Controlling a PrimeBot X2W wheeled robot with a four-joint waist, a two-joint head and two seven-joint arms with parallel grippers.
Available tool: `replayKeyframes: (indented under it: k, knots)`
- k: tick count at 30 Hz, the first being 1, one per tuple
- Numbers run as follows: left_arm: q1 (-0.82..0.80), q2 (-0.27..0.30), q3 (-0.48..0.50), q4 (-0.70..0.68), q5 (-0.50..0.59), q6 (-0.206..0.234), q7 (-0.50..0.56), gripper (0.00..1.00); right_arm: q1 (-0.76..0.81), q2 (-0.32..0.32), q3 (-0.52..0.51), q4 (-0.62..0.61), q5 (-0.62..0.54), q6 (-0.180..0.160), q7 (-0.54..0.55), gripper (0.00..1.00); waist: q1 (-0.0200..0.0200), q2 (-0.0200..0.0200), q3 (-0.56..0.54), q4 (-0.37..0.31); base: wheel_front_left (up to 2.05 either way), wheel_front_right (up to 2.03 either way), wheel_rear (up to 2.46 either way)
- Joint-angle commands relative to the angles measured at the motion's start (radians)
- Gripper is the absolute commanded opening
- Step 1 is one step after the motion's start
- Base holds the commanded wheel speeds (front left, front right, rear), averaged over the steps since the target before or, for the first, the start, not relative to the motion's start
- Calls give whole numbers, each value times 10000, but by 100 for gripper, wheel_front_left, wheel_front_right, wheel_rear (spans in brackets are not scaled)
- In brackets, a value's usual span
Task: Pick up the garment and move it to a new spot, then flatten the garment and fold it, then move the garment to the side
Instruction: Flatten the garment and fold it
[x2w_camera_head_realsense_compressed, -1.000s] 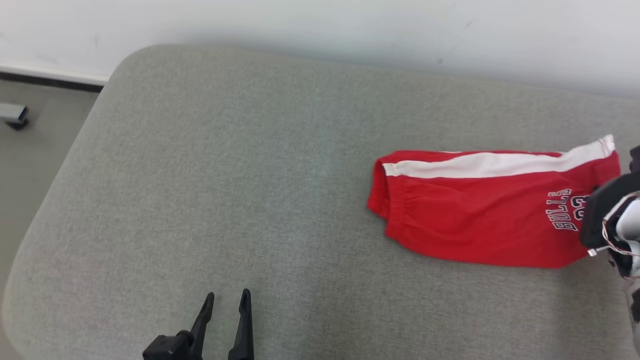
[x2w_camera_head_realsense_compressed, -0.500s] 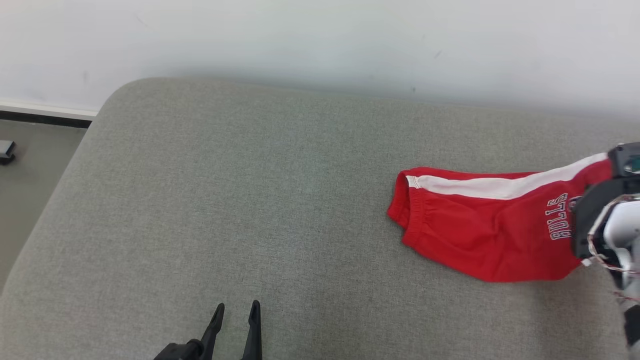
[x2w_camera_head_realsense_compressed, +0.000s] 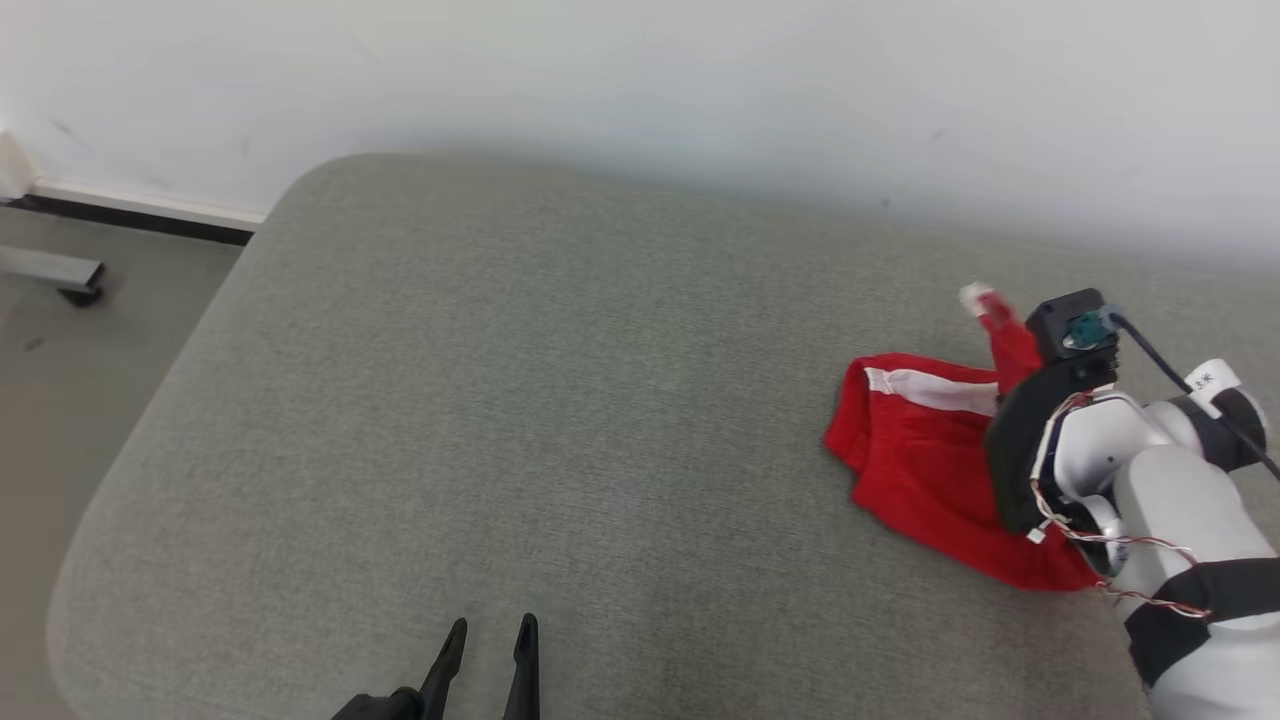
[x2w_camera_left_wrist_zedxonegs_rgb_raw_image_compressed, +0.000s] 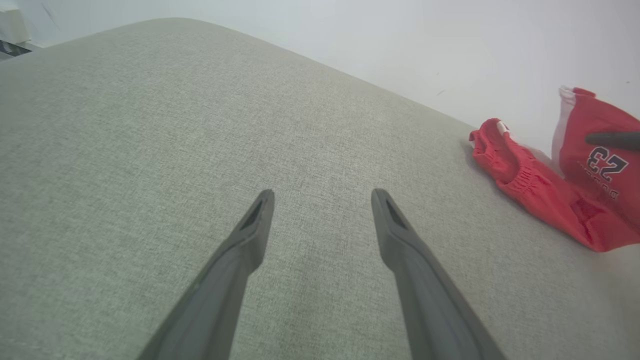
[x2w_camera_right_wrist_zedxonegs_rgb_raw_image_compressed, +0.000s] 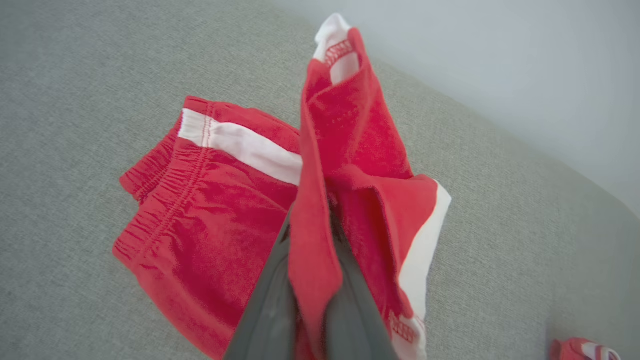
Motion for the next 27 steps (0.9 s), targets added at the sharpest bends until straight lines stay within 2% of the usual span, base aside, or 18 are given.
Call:
replayKeyframes:
  k: [1,7,15,16,20,27]
  knots:
    - [57,-27,-9,14,-26,-3,-27,100,-111,104,108,153,164,-25,-42,0,0,-1,33,283,0,0,0]
    - [73,-54,25,45,-50,-27,-27,100,-437,411,628,1007,361,-25,-359,0,0,-1,108,696,0,0,0]
    - [-28,-113,66,1,-12,-44,-28,100,-899,677,621,1991,233,-25,-896,1,0,-1,249,883,0,0,0]
    - [-51,-121,80,-7,-18,-40,-26,100,-943,767,612,2103,281,-25,-969,99,0,-1,275,877,0,0,0]
    - [-89,-141,185,-8,-48,-23,-28,100,-1100,1035,649,2265,878,-25,-1113,100,0,-1,278,757,0,0,0]
    - [51,-111,402,-44,95,-9,-28,100,-1310,511,759,1480,1904,-25,-1644,100,0,-1,-11,302,0,0,0]
